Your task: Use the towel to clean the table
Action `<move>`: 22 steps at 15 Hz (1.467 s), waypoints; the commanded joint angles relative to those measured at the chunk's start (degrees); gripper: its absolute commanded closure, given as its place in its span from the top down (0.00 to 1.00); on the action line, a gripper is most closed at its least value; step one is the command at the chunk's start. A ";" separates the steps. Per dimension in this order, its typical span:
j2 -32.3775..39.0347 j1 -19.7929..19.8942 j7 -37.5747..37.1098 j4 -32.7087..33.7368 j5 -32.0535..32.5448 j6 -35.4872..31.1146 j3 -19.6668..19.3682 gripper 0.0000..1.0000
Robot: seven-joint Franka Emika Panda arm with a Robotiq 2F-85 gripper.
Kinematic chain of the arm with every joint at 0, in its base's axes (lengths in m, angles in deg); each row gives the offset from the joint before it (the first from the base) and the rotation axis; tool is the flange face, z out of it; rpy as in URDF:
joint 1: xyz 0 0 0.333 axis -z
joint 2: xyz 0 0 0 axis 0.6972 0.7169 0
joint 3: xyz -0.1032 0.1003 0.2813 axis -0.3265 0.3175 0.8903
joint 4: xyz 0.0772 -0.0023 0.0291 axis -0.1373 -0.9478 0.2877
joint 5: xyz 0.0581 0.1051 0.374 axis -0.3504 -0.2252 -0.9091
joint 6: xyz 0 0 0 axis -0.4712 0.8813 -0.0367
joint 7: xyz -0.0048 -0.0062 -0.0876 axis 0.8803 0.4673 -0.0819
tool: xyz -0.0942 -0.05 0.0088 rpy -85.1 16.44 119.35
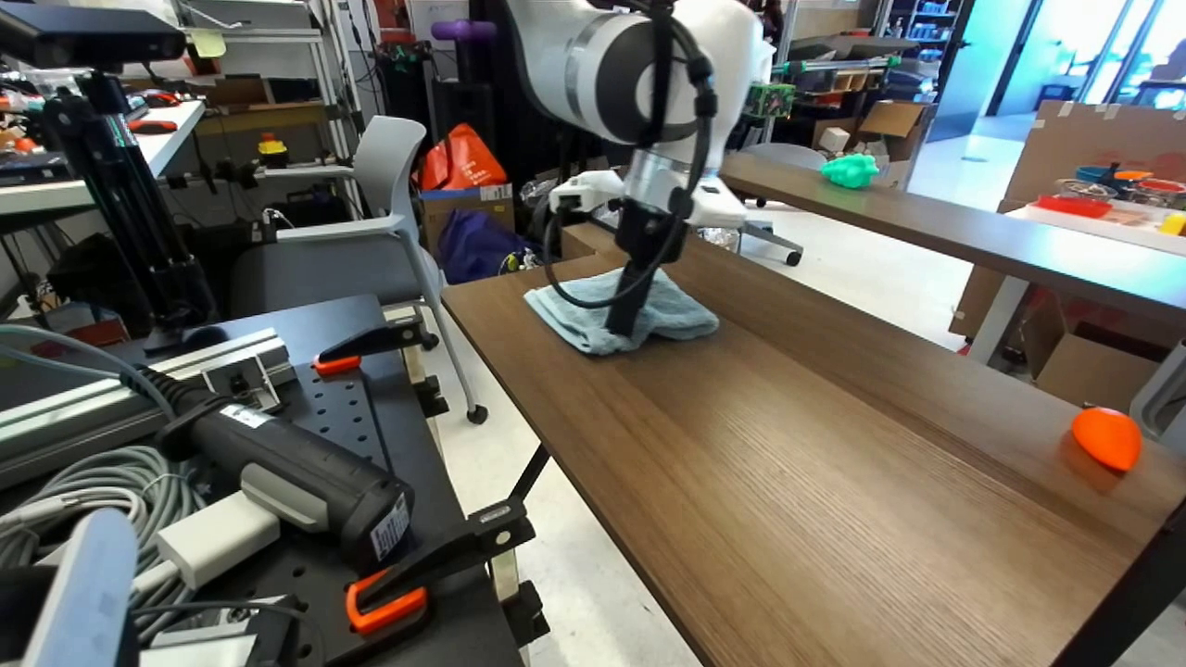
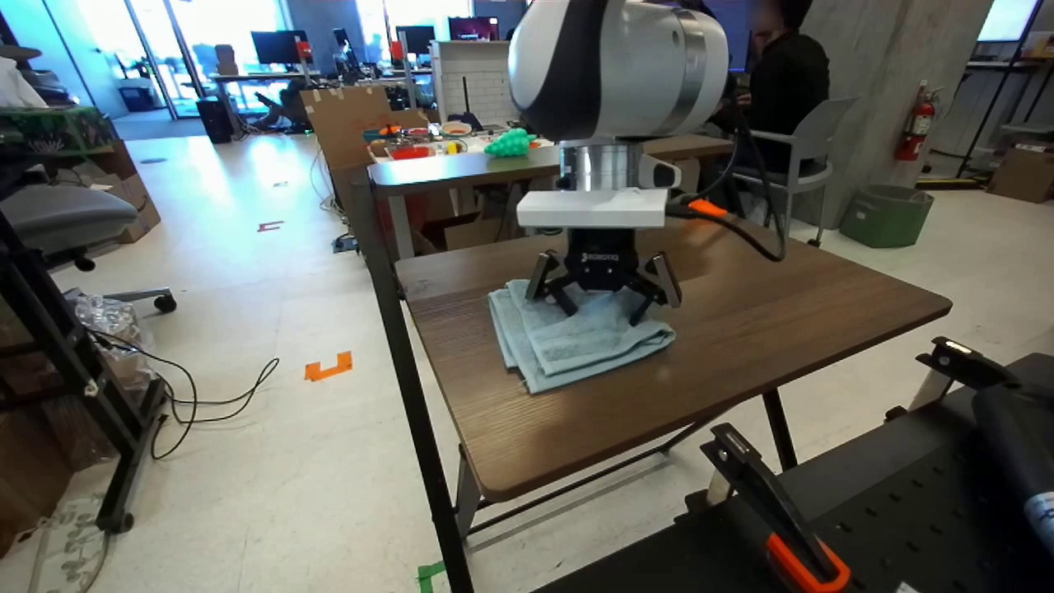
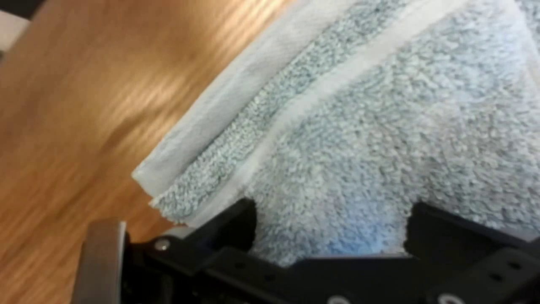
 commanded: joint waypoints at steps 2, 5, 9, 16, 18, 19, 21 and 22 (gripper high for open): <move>-2.88 -8.35 -8.50 -5.74 -2.95 -1.39 1.78 1.00; -0.47 -10.90 -17.95 1.09 -6.25 1.68 2.50 1.00; 2.21 -11.07 -29.09 8.04 -6.24 2.16 0.46 1.00; 8.53 -2.73 -34.87 16.23 -6.06 3.66 -3.22 1.00; 9.61 -0.02 -35.12 17.57 -6.10 2.00 -4.37 1.00; 10.46 2.25 -34.11 19.19 -6.28 1.84 -4.92 1.00; 11.93 4.73 -34.21 21.65 -6.71 2.21 -5.32 1.00; 12.34 5.89 -34.14 22.61 -6.78 2.85 -5.35 1.00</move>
